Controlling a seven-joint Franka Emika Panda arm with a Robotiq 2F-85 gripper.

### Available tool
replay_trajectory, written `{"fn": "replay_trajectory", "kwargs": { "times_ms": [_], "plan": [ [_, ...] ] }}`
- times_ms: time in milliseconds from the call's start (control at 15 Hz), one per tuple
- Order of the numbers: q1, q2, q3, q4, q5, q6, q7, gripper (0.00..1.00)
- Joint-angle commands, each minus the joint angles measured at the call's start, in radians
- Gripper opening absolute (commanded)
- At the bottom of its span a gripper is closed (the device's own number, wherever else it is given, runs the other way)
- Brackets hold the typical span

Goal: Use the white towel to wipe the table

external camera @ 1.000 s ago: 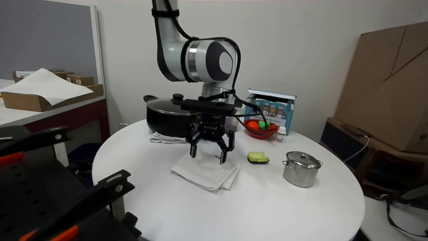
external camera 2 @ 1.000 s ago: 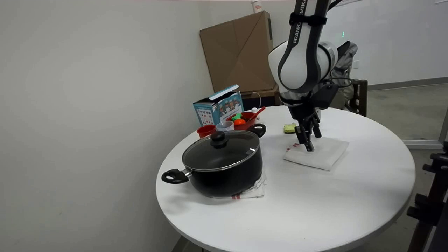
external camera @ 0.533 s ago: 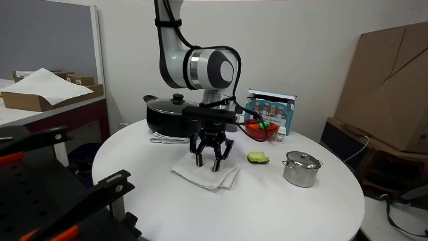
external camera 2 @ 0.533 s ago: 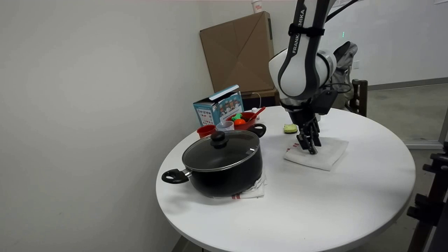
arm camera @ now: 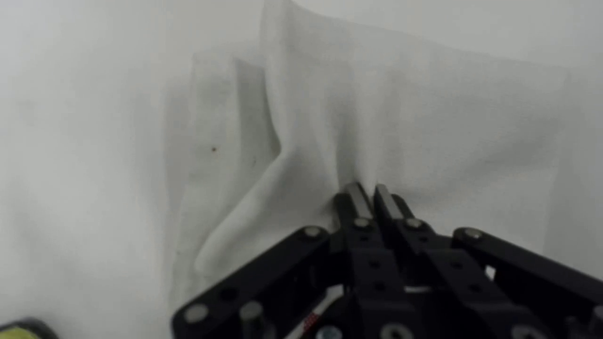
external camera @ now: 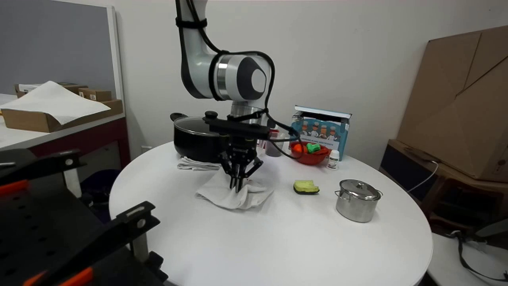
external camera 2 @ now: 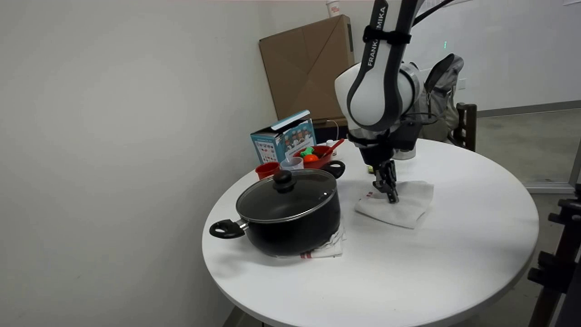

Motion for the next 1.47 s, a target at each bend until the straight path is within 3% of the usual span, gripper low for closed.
{"fn": "replay_trajectory", "kwargs": {
  "times_ms": [0,333,1067,1400],
  "plan": [
    [0.048,0.048,0.060,0.057,-0.024,-0.022,-0.037,0.03],
    [0.085,0.073,0.092,0.110,-0.024,-0.064,-0.062,0.03],
    [-0.203,0.068,-0.018,0.259,0.109,-0.123,-0.024,0.02],
    [-0.233,0.104,-0.021,0.331,0.124,-0.164,-0.018,0.02]
  ]
}}
